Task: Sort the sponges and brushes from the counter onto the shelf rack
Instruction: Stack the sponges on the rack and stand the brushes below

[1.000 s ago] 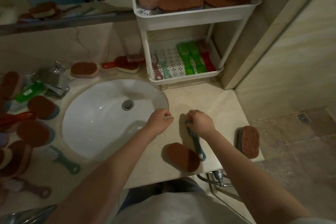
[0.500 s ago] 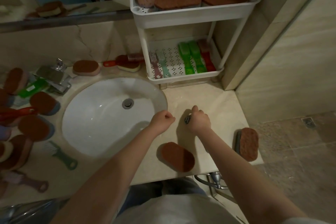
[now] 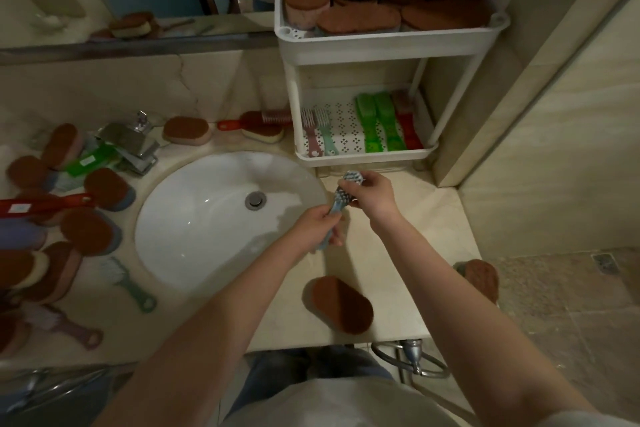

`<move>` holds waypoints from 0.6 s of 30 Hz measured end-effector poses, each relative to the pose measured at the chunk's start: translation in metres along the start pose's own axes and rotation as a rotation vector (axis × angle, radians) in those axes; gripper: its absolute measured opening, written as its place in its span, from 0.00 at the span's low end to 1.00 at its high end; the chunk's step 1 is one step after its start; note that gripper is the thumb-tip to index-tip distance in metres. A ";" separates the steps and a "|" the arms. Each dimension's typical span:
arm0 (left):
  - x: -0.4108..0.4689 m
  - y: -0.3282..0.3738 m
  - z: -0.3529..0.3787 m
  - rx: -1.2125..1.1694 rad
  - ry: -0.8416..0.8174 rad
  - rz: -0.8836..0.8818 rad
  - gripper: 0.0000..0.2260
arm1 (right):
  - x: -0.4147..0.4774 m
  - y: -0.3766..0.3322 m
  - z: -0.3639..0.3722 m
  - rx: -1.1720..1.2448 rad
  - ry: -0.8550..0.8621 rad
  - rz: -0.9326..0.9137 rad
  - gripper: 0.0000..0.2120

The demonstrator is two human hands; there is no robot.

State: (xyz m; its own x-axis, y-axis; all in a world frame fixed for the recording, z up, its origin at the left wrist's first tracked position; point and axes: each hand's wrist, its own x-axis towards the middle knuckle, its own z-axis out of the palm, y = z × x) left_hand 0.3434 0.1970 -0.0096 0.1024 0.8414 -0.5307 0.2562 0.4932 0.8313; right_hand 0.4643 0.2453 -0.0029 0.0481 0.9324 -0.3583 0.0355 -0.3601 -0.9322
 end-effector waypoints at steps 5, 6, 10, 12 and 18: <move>-0.012 -0.012 -0.021 0.009 0.083 -0.025 0.13 | -0.013 0.005 0.016 -0.136 0.003 0.020 0.20; -0.014 -0.016 -0.028 0.015 0.107 -0.034 0.13 | -0.016 0.009 0.018 -0.192 0.018 0.040 0.21; -0.024 -0.038 -0.058 0.032 0.160 -0.056 0.12 | -0.033 0.029 0.018 -0.651 -0.116 0.087 0.21; -0.028 -0.046 -0.069 0.029 0.176 -0.061 0.12 | -0.046 0.033 0.020 -0.970 -0.302 0.073 0.24; -0.035 -0.065 -0.076 0.012 0.177 -0.074 0.11 | -0.082 0.043 0.026 -1.382 -0.535 0.096 0.39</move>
State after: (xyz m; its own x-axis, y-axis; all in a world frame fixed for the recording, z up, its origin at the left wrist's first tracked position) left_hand 0.2496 0.1521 -0.0325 -0.0874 0.8290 -0.5524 0.2683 0.5536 0.7883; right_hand 0.4355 0.1541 -0.0150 -0.2478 0.6944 -0.6756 0.9657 0.1214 -0.2294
